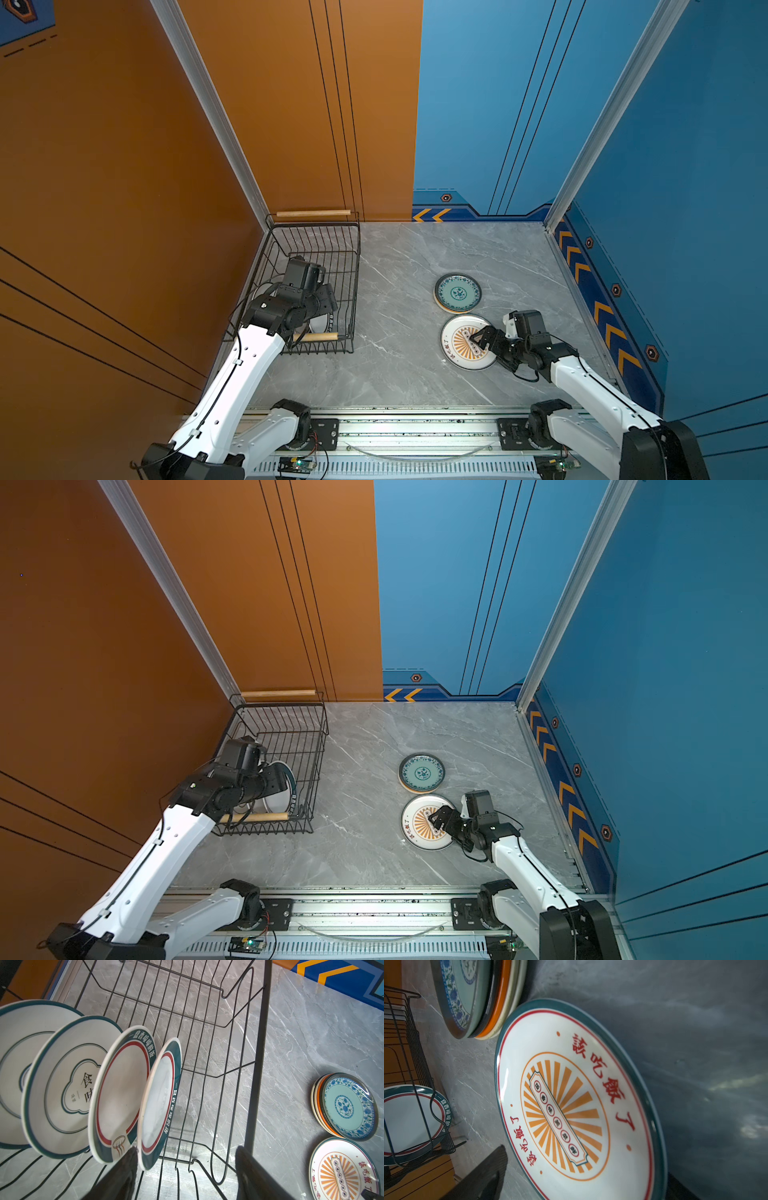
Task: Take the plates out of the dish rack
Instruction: 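Release the sunburst plate with the right gripper while the left reaches into the rack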
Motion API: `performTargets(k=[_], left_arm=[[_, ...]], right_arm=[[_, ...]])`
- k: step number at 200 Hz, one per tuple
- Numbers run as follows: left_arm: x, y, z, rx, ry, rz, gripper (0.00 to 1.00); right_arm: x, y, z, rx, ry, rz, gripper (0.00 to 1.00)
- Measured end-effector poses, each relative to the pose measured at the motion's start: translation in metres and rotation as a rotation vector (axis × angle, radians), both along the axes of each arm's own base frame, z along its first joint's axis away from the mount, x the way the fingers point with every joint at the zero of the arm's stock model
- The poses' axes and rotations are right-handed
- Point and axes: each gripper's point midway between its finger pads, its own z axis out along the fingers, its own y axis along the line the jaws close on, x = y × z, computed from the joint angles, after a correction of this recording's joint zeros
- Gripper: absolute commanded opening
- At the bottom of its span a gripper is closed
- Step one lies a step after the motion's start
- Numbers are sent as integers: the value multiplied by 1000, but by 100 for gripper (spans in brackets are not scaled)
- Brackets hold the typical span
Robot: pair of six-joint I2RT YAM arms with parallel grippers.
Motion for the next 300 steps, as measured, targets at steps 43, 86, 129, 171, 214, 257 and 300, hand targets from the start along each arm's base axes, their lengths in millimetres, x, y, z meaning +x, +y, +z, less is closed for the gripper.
performTargets(k=[43,86,129,171,214,257,300], left_arm=[[4,0,-7,23,41,-6,74],[7,6,-15,62,70,12,74],[9,14,-23,112,111,34,74],[14,24,-35,161,158,66,72],[20,24,-57,192,236,66,69],[26,27,-77,218,305,61,62],[32,33,-77,212,292,80,54]], right_arm=[[4,-8,0,-56,-11,-17,100],[5,-11,0,-73,-16,-29,100],[2,-19,1,-100,-19,-69,100],[-9,-26,3,-115,-2,-97,100],[-10,-28,7,-110,-14,-110,100],[-8,-28,14,-98,-44,-114,100],[-8,-28,15,-88,-44,-112,100]])
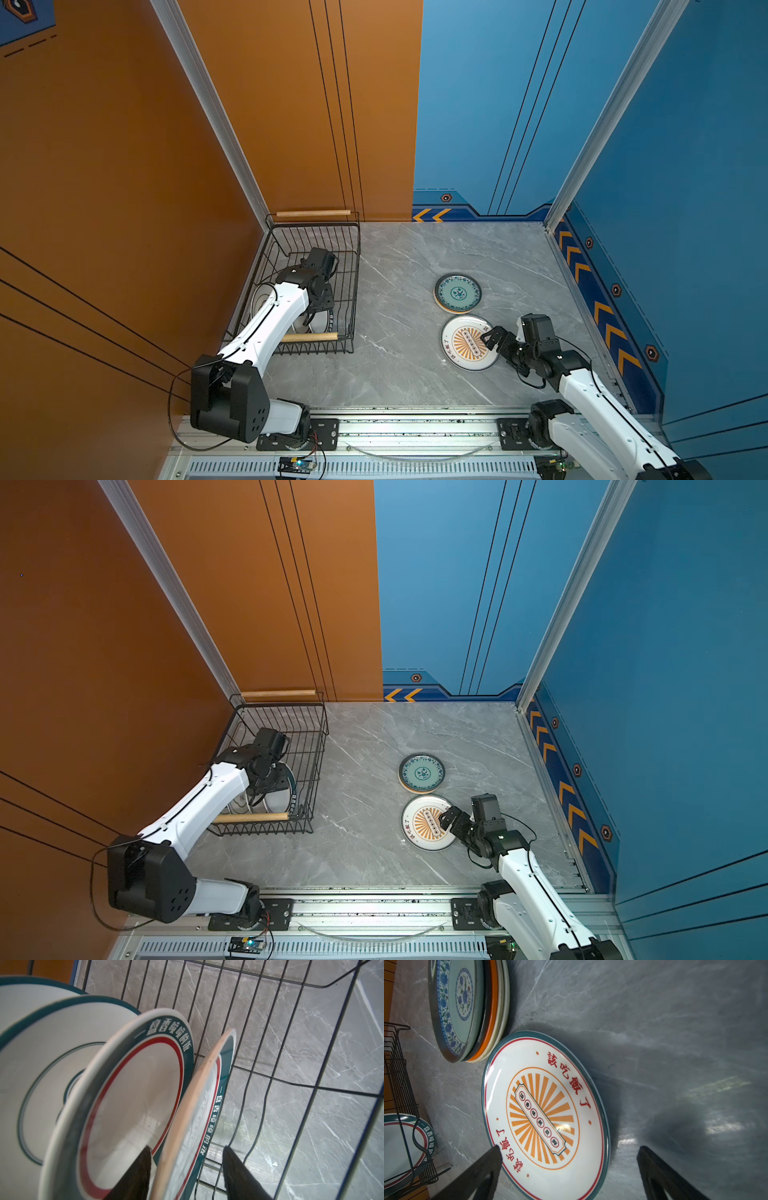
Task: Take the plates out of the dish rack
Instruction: 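Release the sunburst plate with the right gripper while the left reaches into the rack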
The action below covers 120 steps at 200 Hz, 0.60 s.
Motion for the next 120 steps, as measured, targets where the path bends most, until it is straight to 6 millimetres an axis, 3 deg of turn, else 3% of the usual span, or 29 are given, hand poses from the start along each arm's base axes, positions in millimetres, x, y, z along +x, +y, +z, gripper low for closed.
performTargets(k=[47,89,120], left_arm=[[2,8,-2,-5,-5,17,45],[0,7,-7,-15,9,3,28],[-1,9,-10,-15,16,9,23]], right_arm=[[0,0,2,9,-5,7,100],[1,3,8,26,-24,12,100],[1,2,10,27,-32,17,100]])
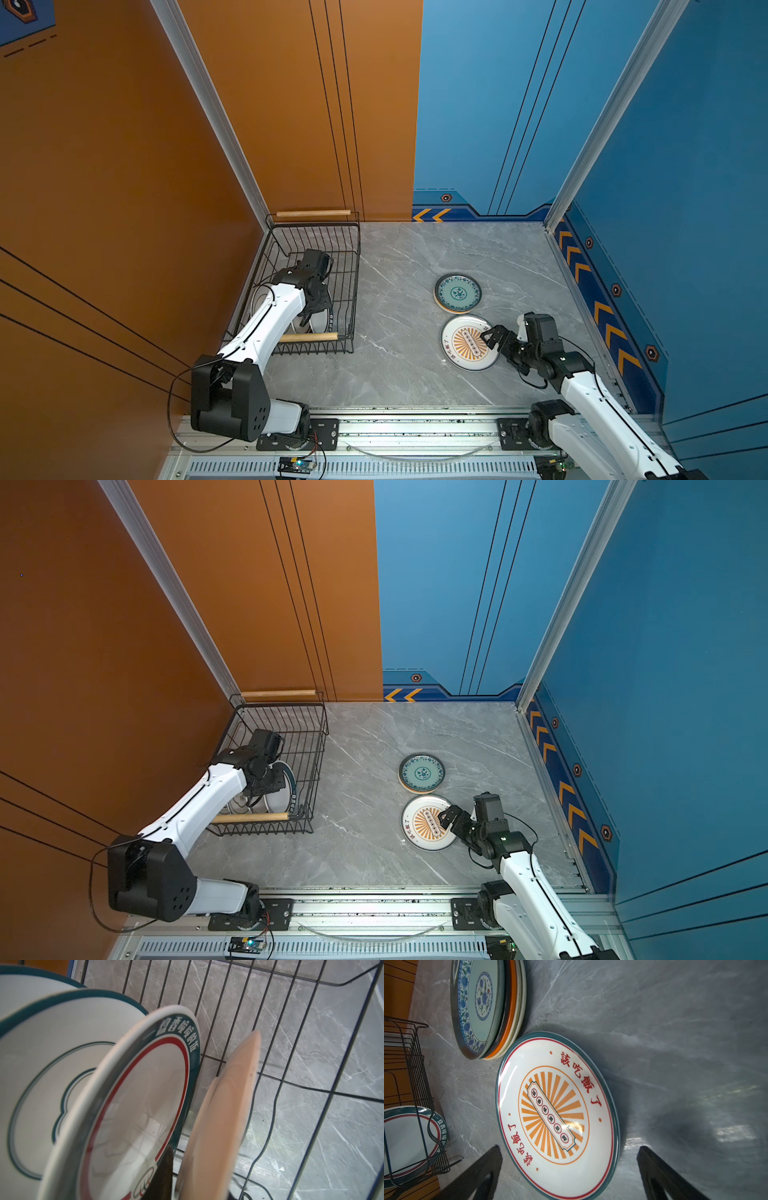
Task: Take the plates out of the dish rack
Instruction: 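Release the sunburst plate with the right gripper while the left reaches into the rack, then lift the green-rimmed red-ring plate out of the rack with the left gripper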
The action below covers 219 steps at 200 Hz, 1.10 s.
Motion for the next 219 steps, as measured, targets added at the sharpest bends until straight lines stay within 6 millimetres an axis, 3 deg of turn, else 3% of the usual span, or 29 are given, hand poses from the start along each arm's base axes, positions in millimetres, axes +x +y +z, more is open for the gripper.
performTargets(k=[48,127,192,219], left_arm=[[2,-3,1,-17,-6,-32,13],[2,-4,7,-36,-27,-43,4],[-14,-5,25,-68,-55,-45,0],[-18,-13,54,-124,-133,-61,0]], right_arm=[[-1,-3,4,-4,-12,-5,100],[-2,-6,6,5,-14,-21,100],[7,-4,22,-1,-47,6,100],[15,-2,37,-17,-62,46,100]])
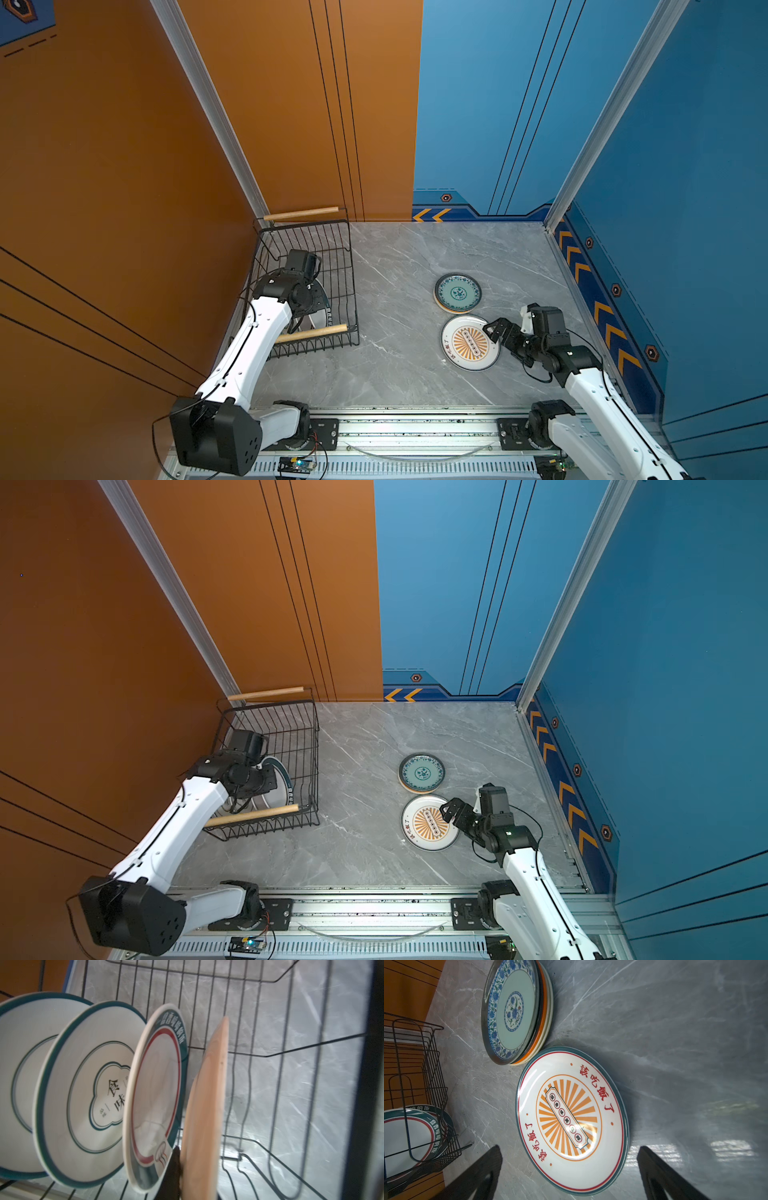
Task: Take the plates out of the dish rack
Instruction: 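Lift the green-rimmed red-ring plate out of the rack with the left gripper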
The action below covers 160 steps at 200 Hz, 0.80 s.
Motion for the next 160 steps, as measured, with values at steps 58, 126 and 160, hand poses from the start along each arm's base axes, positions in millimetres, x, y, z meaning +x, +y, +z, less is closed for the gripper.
performTargets(k=[58,126,160], left_arm=[[4,-23,108,-169,-301,-20,0],[-1,-92,148,-476,-440,-119,1],[11,-138,133,-612,-417,-176,1]], right_arm=[[25,25,48,65,-91,107,100],[46,111,109,390,-233,277,100],[50,144,131,490,-288,336,100]])
